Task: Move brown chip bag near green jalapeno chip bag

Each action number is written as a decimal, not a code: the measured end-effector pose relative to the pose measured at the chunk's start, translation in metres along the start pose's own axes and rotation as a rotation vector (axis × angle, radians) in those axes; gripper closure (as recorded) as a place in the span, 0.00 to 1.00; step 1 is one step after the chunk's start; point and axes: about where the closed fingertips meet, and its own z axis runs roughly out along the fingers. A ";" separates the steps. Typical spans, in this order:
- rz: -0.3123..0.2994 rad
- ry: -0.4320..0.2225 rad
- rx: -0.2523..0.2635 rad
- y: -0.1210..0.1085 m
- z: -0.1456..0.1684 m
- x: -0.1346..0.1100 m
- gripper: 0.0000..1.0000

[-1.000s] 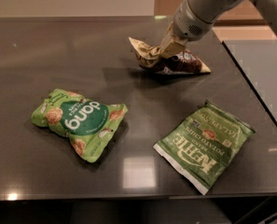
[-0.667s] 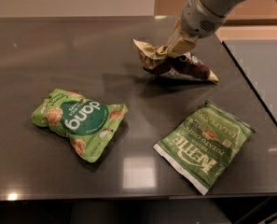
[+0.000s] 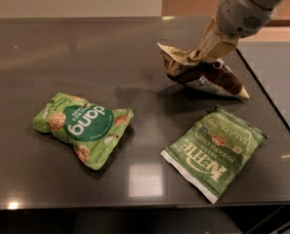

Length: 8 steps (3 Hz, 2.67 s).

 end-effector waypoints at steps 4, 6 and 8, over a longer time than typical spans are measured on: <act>0.001 0.049 0.011 0.024 -0.027 0.020 0.60; -0.003 0.044 0.028 0.020 -0.027 0.017 0.14; -0.005 0.042 0.035 0.019 -0.027 0.016 0.00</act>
Offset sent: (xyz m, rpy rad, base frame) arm -0.0799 -0.0250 -0.0119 0.0873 0.0959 -0.0077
